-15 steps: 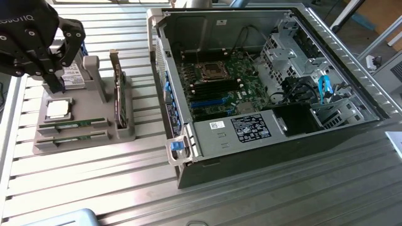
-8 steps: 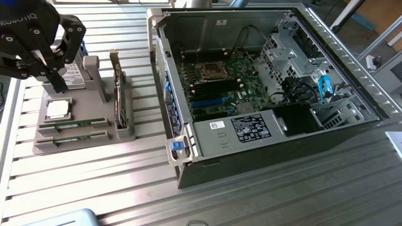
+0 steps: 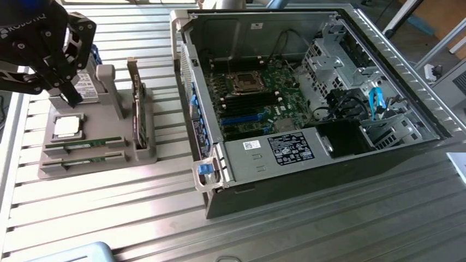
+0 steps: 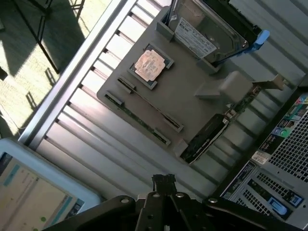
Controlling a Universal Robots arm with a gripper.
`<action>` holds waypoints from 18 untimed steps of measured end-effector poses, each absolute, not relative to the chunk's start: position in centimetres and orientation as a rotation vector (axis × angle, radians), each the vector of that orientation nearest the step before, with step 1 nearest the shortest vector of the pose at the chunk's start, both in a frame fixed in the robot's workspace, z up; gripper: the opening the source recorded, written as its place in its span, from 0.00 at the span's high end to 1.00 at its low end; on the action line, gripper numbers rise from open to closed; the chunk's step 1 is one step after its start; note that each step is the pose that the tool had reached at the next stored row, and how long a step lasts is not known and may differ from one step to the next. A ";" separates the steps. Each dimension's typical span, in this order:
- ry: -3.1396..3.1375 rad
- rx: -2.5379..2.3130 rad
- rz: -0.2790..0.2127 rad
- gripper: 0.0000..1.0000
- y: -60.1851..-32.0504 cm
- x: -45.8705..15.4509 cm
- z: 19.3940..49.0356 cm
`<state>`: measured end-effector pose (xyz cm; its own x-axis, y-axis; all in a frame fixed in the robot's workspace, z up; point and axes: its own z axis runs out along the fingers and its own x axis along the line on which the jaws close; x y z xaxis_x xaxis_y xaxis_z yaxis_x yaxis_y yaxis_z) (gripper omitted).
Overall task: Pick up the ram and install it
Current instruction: 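Pick up the ram and move it above insertion slot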
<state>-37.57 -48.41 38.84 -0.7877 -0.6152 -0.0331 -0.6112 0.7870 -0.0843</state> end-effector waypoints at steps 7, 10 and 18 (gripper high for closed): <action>2.828 -1.213 -0.103 0.89 -48.4 -37.6 38.8; 2.778 -1.319 -0.102 0.89 -48.4 -37.6 38.7; 2.651 -1.553 -0.100 0.89 -48.4 -37.6 38.7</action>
<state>-37.57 -48.42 38.67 -0.4877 -0.8726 -0.0257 -0.8682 0.4879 -0.0904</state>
